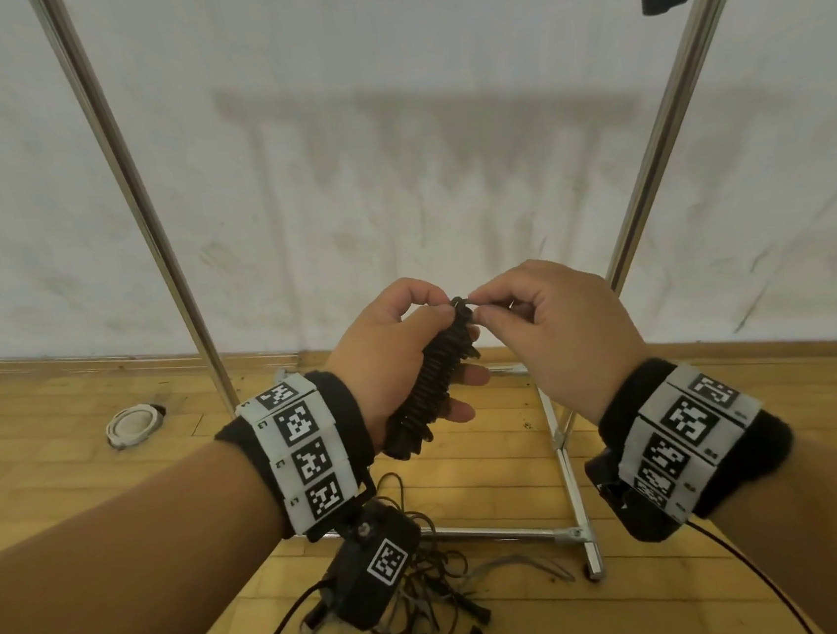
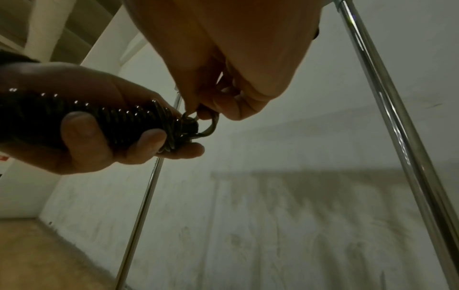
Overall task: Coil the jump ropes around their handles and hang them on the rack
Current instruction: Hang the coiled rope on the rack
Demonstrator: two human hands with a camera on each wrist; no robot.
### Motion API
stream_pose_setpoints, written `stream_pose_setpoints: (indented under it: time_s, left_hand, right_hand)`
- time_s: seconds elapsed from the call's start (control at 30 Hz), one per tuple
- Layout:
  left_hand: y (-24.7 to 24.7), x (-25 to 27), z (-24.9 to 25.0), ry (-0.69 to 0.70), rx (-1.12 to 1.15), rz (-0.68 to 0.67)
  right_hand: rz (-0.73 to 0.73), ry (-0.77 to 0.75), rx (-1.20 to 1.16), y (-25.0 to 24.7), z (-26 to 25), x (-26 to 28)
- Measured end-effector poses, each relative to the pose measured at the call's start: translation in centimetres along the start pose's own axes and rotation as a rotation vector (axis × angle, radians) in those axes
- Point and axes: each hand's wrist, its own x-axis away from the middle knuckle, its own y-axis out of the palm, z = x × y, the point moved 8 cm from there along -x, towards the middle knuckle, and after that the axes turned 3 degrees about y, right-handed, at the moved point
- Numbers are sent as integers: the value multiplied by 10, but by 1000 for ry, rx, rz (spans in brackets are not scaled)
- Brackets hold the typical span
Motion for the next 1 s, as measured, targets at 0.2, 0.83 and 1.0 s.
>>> stream_pose_setpoints:
  time_s: [0.2, 0.83, 1.0]
  left_hand:
    - [-1, -1, 8, 94, -188, 18]
    - [-1, -2, 16, 117, -173, -1]
    - [-2, -2, 13, 54, -139, -48]
  right_hand:
    - [-23, -55, 38, 6, -3, 3]
    - [-1, 139, -456, 13, 5, 9]
    - [-46, 125, -464, 10, 5, 6]
